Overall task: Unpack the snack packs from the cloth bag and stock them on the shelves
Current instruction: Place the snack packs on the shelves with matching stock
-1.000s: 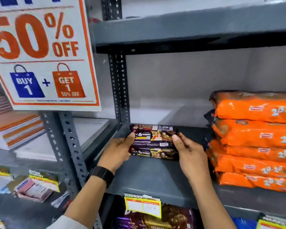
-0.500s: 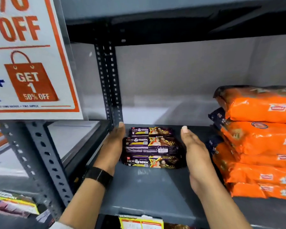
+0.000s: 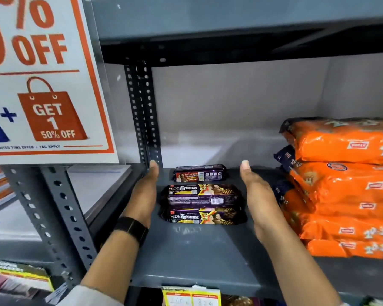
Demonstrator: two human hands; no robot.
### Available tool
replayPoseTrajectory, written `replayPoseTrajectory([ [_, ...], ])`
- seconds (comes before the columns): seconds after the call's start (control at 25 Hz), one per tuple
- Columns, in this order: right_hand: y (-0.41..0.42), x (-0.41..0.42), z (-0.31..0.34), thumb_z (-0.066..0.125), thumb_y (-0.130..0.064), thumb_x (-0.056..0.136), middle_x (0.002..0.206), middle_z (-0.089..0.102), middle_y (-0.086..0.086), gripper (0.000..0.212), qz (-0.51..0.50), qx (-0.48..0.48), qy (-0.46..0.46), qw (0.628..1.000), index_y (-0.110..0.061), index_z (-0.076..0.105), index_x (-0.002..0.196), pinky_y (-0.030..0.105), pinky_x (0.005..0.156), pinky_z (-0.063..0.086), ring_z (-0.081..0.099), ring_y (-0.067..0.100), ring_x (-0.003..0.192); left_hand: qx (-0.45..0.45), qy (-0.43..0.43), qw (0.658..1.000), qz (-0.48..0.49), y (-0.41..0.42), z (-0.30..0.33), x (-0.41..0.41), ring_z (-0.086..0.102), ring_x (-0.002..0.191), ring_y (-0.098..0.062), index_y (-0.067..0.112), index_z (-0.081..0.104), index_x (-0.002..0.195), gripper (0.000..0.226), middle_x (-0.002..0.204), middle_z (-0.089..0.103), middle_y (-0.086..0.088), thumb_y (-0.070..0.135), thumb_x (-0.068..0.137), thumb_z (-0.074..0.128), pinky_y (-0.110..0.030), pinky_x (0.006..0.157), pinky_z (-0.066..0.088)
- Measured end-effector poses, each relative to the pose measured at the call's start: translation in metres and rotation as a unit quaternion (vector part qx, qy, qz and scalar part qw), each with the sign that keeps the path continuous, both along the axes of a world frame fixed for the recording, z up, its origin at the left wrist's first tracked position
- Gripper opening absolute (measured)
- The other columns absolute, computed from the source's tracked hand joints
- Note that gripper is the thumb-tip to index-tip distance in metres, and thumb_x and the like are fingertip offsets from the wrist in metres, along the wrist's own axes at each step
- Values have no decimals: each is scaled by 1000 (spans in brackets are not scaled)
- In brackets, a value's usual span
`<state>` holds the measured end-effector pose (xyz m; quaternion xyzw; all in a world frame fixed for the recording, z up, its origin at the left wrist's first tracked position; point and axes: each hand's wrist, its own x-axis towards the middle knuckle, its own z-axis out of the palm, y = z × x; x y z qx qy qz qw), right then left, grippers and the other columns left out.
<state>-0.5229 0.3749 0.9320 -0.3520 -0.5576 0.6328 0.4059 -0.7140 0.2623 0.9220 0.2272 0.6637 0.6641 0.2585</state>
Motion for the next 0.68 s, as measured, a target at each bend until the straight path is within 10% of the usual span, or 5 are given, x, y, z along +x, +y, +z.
replayPoseTrajectory([
  [0.2,24,-28,47,33,-71,97,152,48,11,83,19,-27,-124,992,-11,40,152,38,94,36,51,30,131,-34,-19,999,-36,36,27,-31,49,137,-30,10,32,154,88,152,48,-15,74,94,30,-50,120,29],
  [0.36,46,-40,38,32,-78,92,163,33,16,92,74,-73,-123,987,-14,28,158,49,115,32,35,38,147,-94,8,994,-51,49,19,-37,53,76,-17,3,46,145,98,81,55,-2,81,88,29,-29,75,47],
  [0.52,52,-45,28,35,-77,92,152,49,19,93,100,-92,-125,983,-9,33,155,48,102,47,56,35,129,-103,8,991,-81,51,19,-28,48,140,-31,0,36,152,88,155,43,-18,69,98,22,-38,117,32],
  [0.68,57,-46,33,38,-77,92,131,67,18,93,90,-68,-91,989,-8,36,153,47,106,43,60,34,123,-59,9,995,-77,44,25,-24,49,139,-32,0,41,149,82,148,52,-18,65,101,23,-41,120,34],
])
